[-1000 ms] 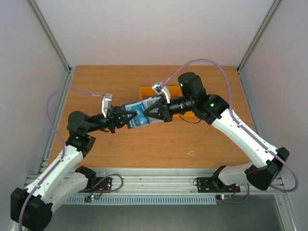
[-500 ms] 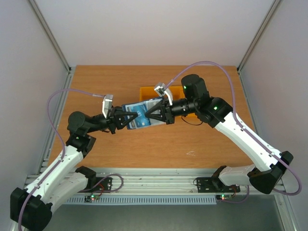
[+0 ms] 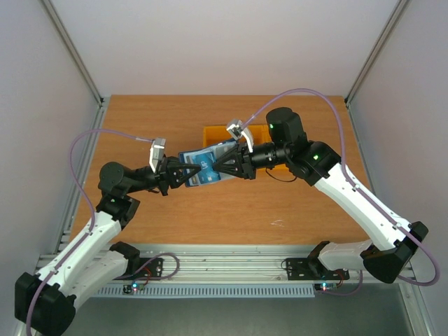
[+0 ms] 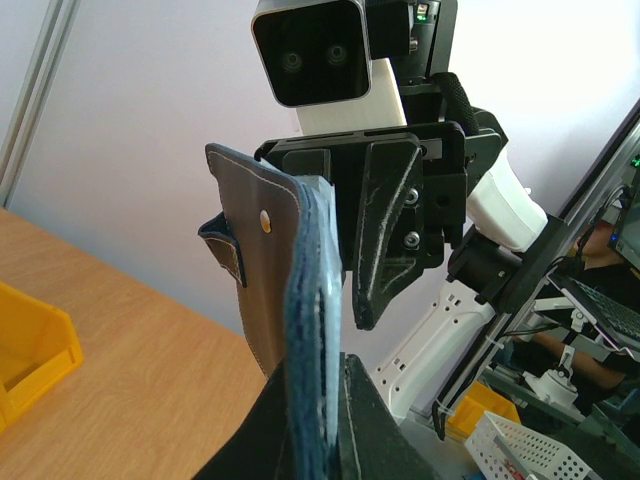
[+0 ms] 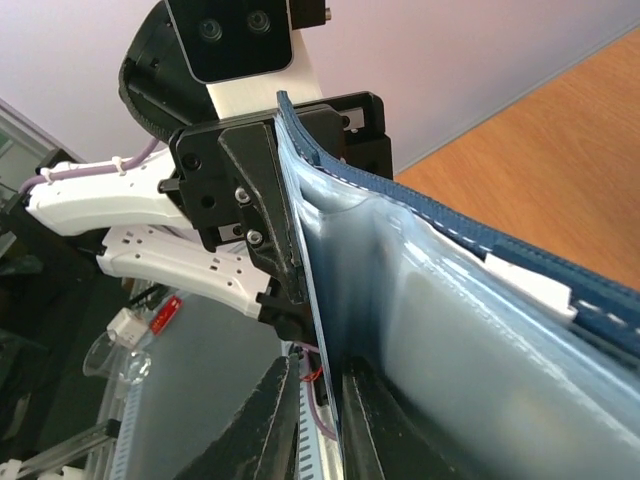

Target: Take the credit cards out of the card holder

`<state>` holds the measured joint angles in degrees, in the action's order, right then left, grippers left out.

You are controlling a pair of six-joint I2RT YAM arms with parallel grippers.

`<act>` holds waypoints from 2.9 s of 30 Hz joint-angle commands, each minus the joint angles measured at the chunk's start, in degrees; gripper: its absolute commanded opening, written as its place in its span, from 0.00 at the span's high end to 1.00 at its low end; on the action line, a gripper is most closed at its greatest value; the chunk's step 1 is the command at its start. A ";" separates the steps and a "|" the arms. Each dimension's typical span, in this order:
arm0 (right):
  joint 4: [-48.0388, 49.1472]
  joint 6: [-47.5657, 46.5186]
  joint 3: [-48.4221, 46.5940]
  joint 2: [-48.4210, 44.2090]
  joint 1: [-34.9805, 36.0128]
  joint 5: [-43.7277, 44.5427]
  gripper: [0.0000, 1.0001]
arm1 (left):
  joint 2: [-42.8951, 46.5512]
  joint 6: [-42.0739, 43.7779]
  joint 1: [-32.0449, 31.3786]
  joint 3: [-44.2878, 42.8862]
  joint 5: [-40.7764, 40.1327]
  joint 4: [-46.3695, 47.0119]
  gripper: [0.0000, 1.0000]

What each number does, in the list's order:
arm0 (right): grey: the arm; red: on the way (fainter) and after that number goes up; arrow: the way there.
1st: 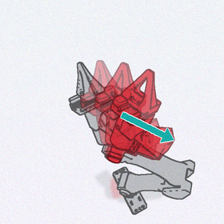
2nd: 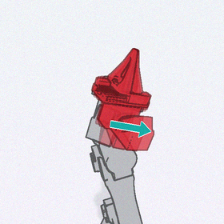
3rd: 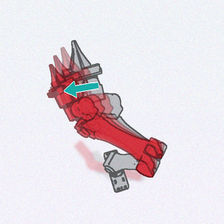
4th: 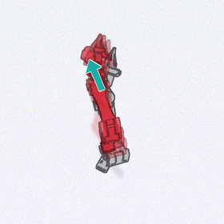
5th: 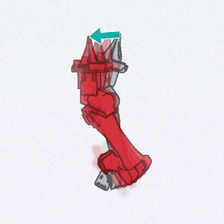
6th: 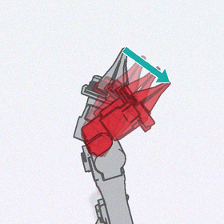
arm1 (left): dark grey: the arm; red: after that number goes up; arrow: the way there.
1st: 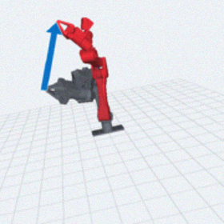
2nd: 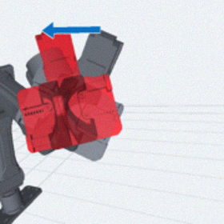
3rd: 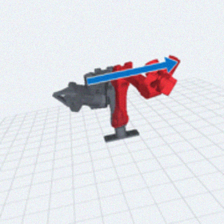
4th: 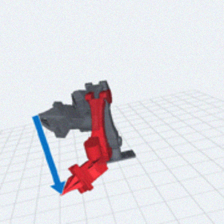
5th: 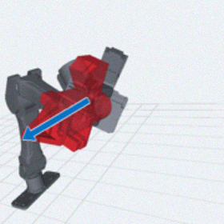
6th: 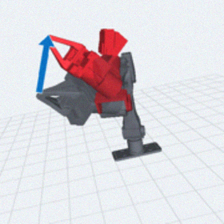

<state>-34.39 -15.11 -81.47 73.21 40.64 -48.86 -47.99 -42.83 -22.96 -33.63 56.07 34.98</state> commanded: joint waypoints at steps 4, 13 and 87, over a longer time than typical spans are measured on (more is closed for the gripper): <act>-1.29 -1.28 -1.05 -1.34 -0.13 1.67 0.89 | 0.32 1.08 0.02 -0.08 0.65 2.19 1.00; -3.47 -2.38 -0.42 -2.48 -0.19 10.91 0.91 | 0.11 0.97 -0.03 -0.47 0.53 2.06 1.00; -15.90 -5.89 -3.69 -6.37 -4.79 17.96 0.99 | 0.36 1.03 -0.26 0.34 -3.92 -2.10 1.00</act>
<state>-44.34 -19.79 -83.44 69.17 39.55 -37.63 -48.45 -42.89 -23.18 -33.63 55.46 32.38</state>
